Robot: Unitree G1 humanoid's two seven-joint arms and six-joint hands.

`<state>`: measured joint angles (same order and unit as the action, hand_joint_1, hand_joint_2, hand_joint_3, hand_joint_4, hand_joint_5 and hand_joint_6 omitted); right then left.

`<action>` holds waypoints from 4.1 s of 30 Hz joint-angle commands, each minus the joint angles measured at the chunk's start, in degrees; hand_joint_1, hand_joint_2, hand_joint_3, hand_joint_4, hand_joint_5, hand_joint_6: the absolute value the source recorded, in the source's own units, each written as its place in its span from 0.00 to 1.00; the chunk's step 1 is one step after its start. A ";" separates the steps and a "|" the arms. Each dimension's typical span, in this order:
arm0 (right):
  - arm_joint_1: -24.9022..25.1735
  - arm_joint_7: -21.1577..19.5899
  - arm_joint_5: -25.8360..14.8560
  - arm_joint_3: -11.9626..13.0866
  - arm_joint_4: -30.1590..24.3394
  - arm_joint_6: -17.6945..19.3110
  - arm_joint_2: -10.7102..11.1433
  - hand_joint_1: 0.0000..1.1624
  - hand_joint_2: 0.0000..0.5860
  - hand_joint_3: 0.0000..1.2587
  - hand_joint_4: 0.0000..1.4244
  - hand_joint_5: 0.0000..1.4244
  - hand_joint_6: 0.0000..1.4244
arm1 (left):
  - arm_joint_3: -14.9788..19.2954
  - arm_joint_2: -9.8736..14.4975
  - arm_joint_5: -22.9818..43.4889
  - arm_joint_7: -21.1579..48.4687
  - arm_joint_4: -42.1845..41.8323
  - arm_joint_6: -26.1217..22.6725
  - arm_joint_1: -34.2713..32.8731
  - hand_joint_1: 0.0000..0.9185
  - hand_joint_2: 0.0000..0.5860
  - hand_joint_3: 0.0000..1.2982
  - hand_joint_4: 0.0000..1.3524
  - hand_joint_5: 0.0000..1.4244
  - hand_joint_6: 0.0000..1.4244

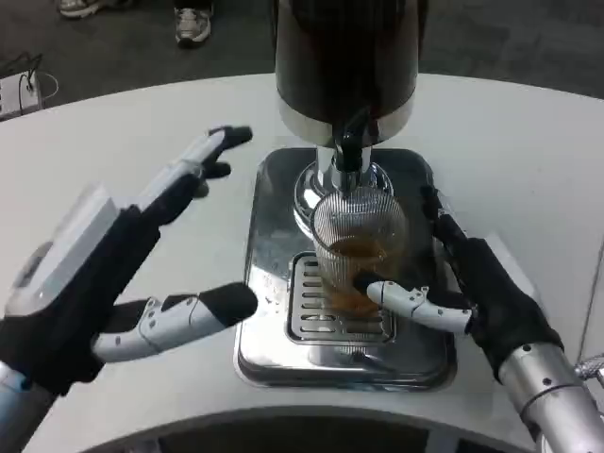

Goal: Grasp the cup under the faucet to collect the drink, then remove the cup.

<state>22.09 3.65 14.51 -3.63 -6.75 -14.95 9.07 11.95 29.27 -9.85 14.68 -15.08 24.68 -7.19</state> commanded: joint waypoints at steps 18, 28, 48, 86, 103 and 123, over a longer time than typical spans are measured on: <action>1.14 -3.01 0.17 -2.33 4.30 8.01 -2.66 0.66 0.36 0.00 0.00 0.01 0.01 | -0.14 0.54 -3.81 1.29 -5.12 -4.76 15.35 0.00 0.10 0.07 0.00 0.08 0.14; 0.76 -6.28 1.38 -2.87 4.85 10.84 -3.63 0.66 0.36 0.00 0.00 0.03 0.01 | -1.01 0.69 -3.95 3.29 -8.86 -9.15 16.47 0.00 0.10 0.07 0.00 0.08 0.14; 3.58 -12.03 0.73 -2.34 15.27 18.53 -7.65 0.69 0.34 0.00 0.00 0.02 0.00 | -1.82 2.25 -3.34 6.68 -11.81 -14.49 17.00 0.00 0.09 0.08 0.00 0.09 0.14; 7.02 -27.01 12.23 -7.41 23.26 16.38 -13.60 0.76 0.36 0.23 0.31 0.33 0.21 | -1.27 3.60 -2.35 8.33 -10.91 -16.80 16.87 0.00 0.09 0.10 0.02 0.10 0.14; 5.59 -35.07 16.69 -9.12 23.61 16.54 -15.13 0.81 0.40 0.46 0.54 0.63 0.54 | -1.09 3.98 -1.08 8.35 -10.40 -16.18 17.39 0.00 0.09 0.12 0.04 0.10 0.15; 0.07 -30.49 14.37 -9.09 13.74 15.92 -15.31 0.83 0.40 0.77 0.86 1.00 1.00 | -1.19 3.73 0.78 7.97 -9.11 -14.60 16.84 0.00 0.10 0.12 0.04 0.11 0.16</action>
<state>24.07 -28.05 29.42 -12.37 9.83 1.48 -6.02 10.65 32.75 -9.47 22.37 -25.01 9.04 9.40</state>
